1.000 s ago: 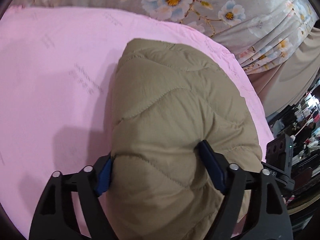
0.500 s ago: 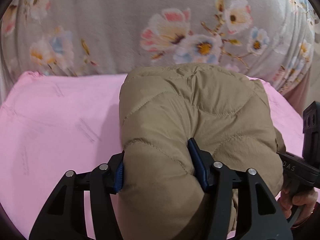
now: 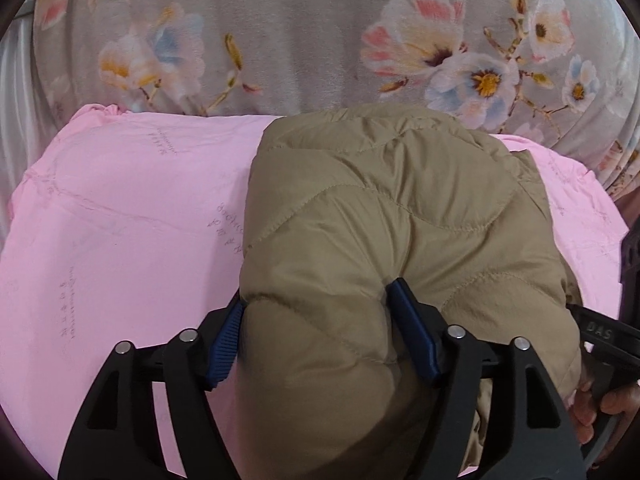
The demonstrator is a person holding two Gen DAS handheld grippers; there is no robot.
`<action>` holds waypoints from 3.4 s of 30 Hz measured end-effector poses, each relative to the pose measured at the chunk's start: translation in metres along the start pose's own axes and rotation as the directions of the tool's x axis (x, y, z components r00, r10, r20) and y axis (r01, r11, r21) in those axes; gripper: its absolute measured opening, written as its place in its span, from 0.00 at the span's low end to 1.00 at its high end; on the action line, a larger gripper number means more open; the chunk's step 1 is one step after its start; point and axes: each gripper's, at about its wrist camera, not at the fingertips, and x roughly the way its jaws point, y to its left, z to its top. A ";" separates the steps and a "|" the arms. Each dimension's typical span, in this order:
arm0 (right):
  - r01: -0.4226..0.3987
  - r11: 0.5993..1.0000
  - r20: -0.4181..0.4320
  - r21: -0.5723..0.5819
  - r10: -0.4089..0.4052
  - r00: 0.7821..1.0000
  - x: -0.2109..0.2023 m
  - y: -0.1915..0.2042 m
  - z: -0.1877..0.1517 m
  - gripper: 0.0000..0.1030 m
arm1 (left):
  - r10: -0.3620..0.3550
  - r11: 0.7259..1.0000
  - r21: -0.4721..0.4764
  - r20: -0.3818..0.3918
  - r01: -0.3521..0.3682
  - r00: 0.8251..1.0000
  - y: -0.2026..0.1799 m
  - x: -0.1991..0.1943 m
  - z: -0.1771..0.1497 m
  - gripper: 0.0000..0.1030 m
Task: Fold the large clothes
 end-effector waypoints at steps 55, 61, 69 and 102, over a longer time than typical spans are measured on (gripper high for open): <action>0.388 0.853 0.205 -0.349 -0.334 0.920 -0.092 0.099 -0.094 0.62 | 0.179 0.983 -0.035 -0.050 -0.181 0.983 -0.036 -0.091 -0.066 0.78; 0.447 0.821 0.240 -0.354 -0.383 0.892 -0.112 0.095 -0.131 0.83 | 0.176 0.982 -0.062 -0.015 -0.177 0.984 -0.042 -0.120 -0.103 0.92; 0.429 0.850 0.167 -0.306 -0.395 0.903 -0.110 0.066 -0.177 0.83 | 0.226 0.974 -0.026 -0.032 -0.226 0.974 -0.050 -0.117 -0.154 0.94; 0.416 0.862 0.128 -0.290 -0.396 0.909 -0.108 0.064 -0.191 0.84 | 0.305 0.952 0.009 -0.008 -0.305 0.952 -0.055 -0.119 -0.173 0.94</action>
